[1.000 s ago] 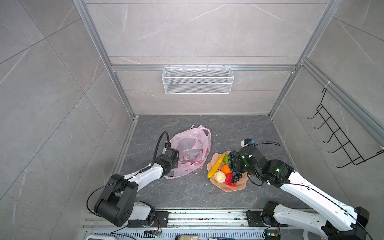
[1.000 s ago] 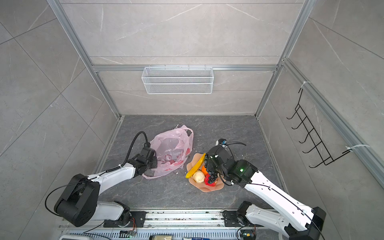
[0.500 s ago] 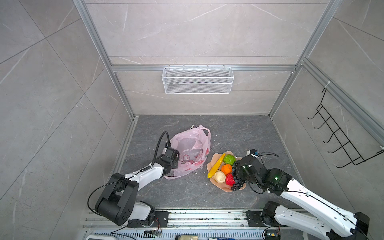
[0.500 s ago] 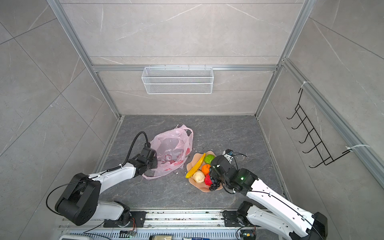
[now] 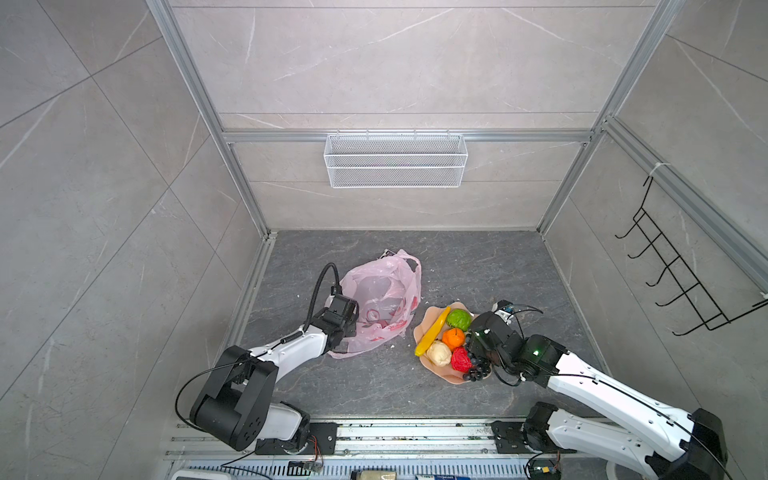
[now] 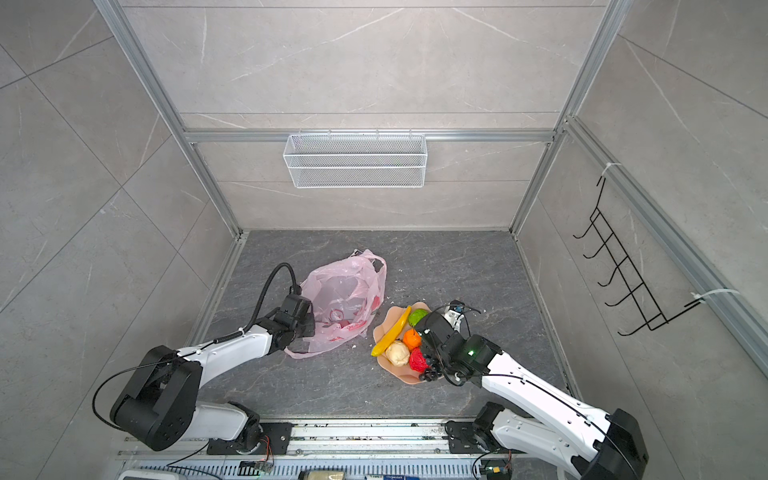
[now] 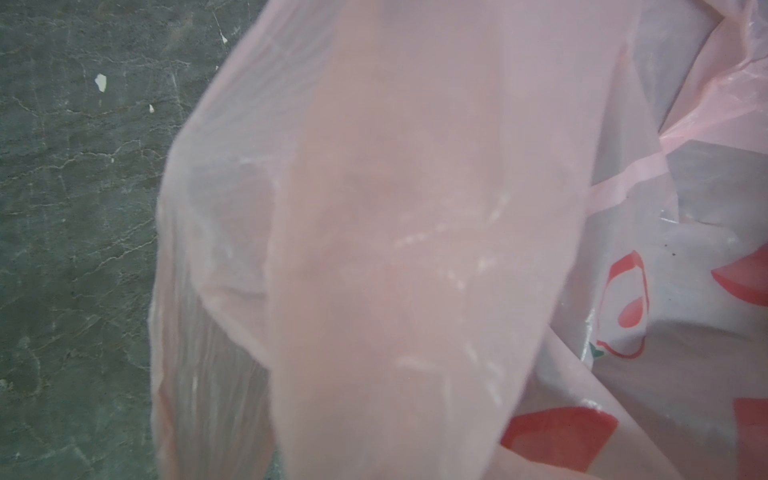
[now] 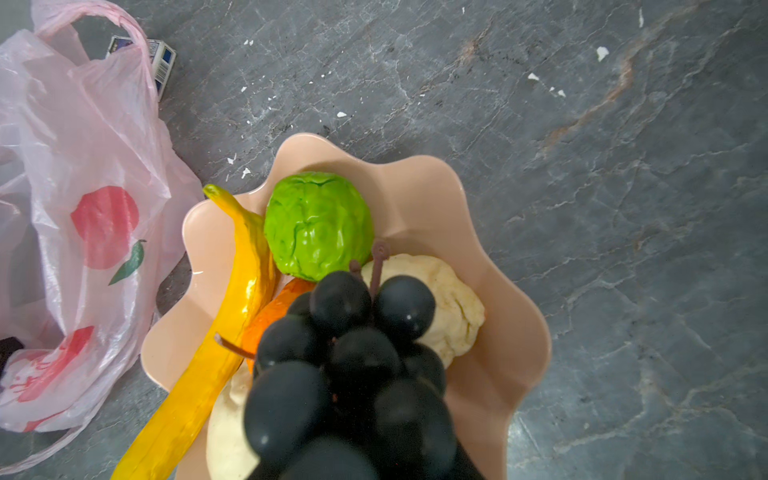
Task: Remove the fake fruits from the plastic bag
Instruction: 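Lower the dark grape bunch into the peach bowl with the right gripper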
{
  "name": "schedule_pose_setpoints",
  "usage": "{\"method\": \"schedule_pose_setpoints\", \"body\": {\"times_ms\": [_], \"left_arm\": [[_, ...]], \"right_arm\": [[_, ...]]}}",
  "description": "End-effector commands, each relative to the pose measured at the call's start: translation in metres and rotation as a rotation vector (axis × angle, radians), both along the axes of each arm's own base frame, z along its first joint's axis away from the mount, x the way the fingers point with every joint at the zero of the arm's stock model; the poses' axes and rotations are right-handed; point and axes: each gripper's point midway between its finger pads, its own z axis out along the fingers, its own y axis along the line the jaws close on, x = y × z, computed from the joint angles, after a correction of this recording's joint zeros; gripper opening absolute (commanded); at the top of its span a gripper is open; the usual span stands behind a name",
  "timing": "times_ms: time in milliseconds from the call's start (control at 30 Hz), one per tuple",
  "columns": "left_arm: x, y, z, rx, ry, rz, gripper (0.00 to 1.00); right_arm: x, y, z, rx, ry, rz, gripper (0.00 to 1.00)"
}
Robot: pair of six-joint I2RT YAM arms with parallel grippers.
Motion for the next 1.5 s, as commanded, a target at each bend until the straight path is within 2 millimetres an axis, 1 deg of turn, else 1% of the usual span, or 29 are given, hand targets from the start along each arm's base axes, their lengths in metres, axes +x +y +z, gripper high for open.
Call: {"method": "schedule_pose_setpoints", "body": {"times_ms": [0,400,500,633,767,1000,1333,1467], "left_arm": [[0.01,-0.003,0.012,-0.006,-0.037,0.005,0.07],[0.01,-0.003,0.01,-0.003,-0.032,0.005,0.07],[0.011,-0.003,0.01,-0.002,-0.033,0.004,0.07],[0.011,-0.003,0.009,-0.001,-0.03,0.003,0.07],[0.011,-0.004,0.009,-0.003,-0.029,0.002,0.07],[0.011,-0.004,0.008,-0.004,-0.027,0.001,0.07],[0.011,-0.004,0.009,-0.001,-0.028,0.0,0.07],[0.011,-0.004,0.008,-0.001,-0.027,-0.001,0.07]], "right_arm": [[0.009,-0.006,0.003,-0.045,-0.031,-0.007,0.36],[0.018,-0.012,-0.01,-0.11,-0.021,0.004,0.39],[0.02,-0.016,-0.011,-0.13,-0.021,-0.007,0.41],[0.021,-0.021,-0.015,-0.163,-0.014,-0.014,0.46],[0.024,-0.021,-0.016,-0.173,-0.009,-0.015,0.52],[0.026,-0.026,-0.018,-0.208,-0.001,-0.025,0.6],[0.031,-0.028,-0.021,-0.247,0.005,-0.021,0.65],[0.032,-0.033,-0.022,-0.26,0.025,-0.043,0.72]]}}
